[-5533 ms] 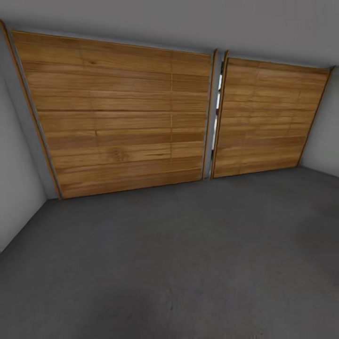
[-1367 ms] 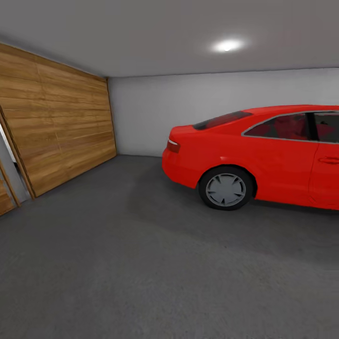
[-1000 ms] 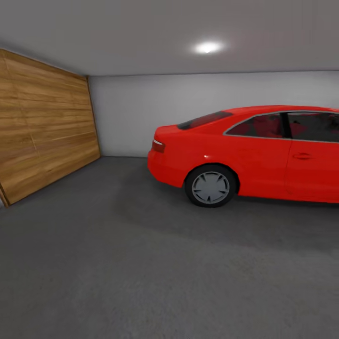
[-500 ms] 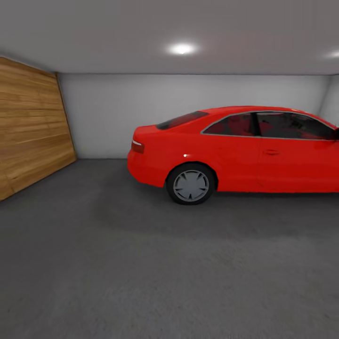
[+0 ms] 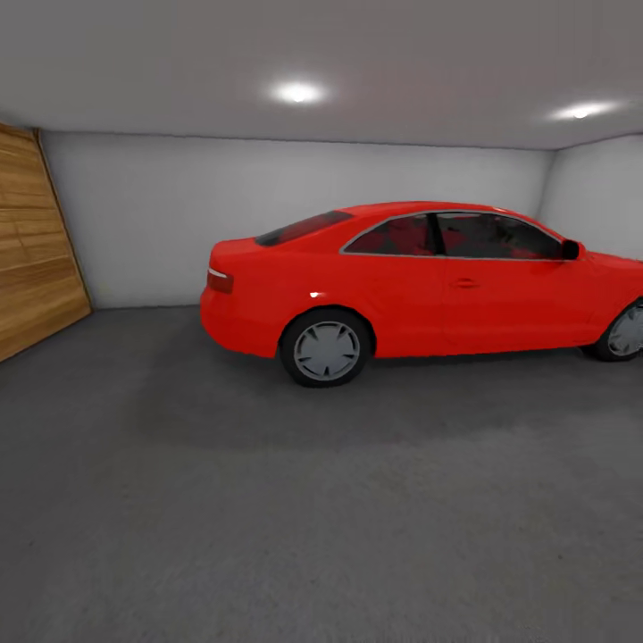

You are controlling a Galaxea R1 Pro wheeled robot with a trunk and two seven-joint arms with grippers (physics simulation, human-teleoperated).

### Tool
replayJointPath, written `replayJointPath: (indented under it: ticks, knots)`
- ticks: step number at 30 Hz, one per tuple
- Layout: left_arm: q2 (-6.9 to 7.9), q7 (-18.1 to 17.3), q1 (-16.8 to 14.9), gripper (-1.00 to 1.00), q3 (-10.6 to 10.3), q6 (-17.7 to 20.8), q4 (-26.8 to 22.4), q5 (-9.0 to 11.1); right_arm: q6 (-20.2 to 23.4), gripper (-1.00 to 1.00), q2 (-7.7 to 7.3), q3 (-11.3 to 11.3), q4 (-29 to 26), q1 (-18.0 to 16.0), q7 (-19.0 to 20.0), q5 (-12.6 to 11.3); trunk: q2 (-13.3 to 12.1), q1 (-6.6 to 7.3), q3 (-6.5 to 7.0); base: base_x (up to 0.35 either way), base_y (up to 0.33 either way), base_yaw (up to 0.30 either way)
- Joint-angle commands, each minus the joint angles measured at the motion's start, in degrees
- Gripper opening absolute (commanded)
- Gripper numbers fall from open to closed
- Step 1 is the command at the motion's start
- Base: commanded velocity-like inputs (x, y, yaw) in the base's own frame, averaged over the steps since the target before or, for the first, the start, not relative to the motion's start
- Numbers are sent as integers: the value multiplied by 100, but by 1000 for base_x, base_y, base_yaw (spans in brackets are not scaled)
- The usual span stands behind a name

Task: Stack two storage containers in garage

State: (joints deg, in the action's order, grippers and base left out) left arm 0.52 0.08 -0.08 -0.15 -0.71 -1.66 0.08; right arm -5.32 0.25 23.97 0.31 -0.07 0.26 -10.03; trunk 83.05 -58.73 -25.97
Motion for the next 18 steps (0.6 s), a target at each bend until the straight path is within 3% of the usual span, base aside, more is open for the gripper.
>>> replayJointPath:
  ticks: [1, 18]
  knots:
    - [1, 1, -1, 100, -2, -6, -1, 1, -22, 100, 1, 47, 4, -1, 2, -60, 2, 0, -4, 0, 0, -286]
    - [1, 1, -1, 100, -2, -6, -1, 1, -14, 100, 8, 47, 4, -1, 1, -64, 2, 0, -4, 0, 0, -285]
